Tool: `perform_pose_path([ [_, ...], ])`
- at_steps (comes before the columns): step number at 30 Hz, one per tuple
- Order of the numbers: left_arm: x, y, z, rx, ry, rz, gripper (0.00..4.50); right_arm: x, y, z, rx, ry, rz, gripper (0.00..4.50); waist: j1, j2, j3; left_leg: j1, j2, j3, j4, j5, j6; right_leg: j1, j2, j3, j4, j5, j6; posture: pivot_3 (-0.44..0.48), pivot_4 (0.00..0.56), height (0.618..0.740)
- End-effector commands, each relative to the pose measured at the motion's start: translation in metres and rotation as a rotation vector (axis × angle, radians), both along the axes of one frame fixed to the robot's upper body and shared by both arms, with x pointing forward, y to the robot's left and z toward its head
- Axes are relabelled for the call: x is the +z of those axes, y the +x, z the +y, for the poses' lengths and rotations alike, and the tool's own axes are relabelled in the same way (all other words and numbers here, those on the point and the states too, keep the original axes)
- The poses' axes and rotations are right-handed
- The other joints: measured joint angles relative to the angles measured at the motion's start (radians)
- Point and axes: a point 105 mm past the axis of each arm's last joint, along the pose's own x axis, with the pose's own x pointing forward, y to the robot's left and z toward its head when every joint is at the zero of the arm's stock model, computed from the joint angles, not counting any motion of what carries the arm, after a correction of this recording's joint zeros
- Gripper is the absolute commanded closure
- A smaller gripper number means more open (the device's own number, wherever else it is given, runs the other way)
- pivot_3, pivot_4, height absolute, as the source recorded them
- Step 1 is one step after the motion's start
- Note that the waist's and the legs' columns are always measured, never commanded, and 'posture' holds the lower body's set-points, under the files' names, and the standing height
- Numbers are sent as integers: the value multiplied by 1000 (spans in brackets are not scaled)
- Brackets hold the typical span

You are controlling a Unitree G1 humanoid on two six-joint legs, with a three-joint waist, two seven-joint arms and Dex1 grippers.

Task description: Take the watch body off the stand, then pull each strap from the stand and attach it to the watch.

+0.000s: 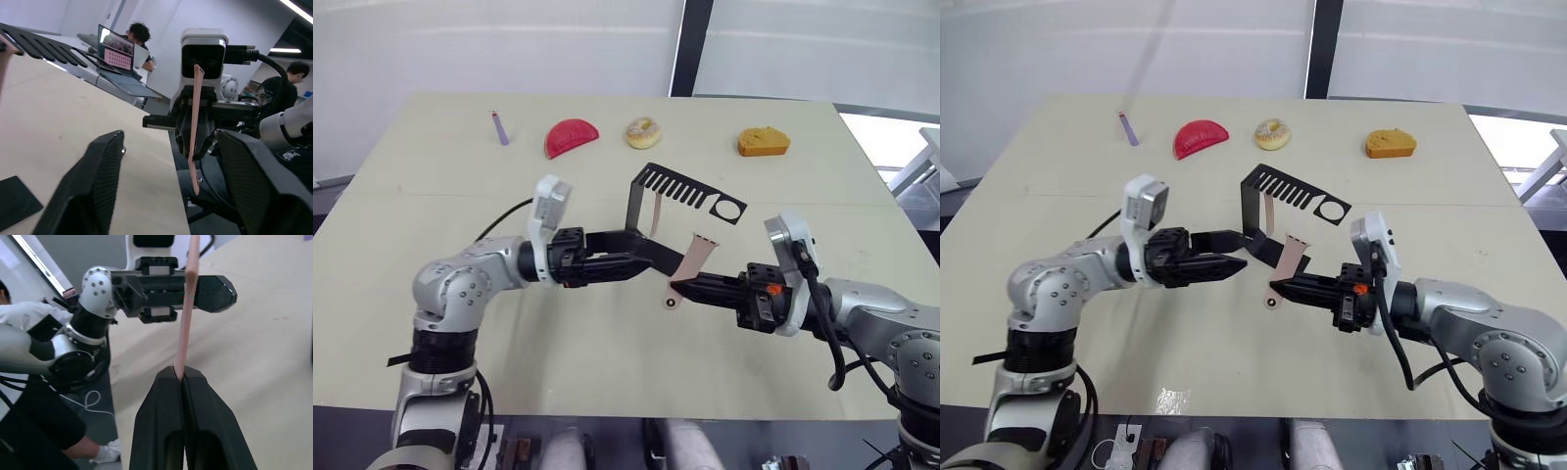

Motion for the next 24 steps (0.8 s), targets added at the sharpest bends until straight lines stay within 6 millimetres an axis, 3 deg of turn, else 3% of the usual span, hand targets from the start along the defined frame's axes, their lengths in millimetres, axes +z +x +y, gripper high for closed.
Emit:
perform_pose_path([
  [1, 10, -4, -10, -42, -50, -16, 1797, 4, 1, 3, 23, 24, 15, 4500, 0, 0, 0, 0, 0, 0, 0, 0, 0, 0, 0, 0, 0, 0, 0, 0, 150, 737],
  [24, 17, -4, -33, -64, -87, 16, 1797, 3, 3, 8, 25, 33, 43, 4500, 1, 0, 0, 0, 0, 0, 0, 0, 0, 0, 0, 0, 1, 0, 0, 0, 150, 737],
])
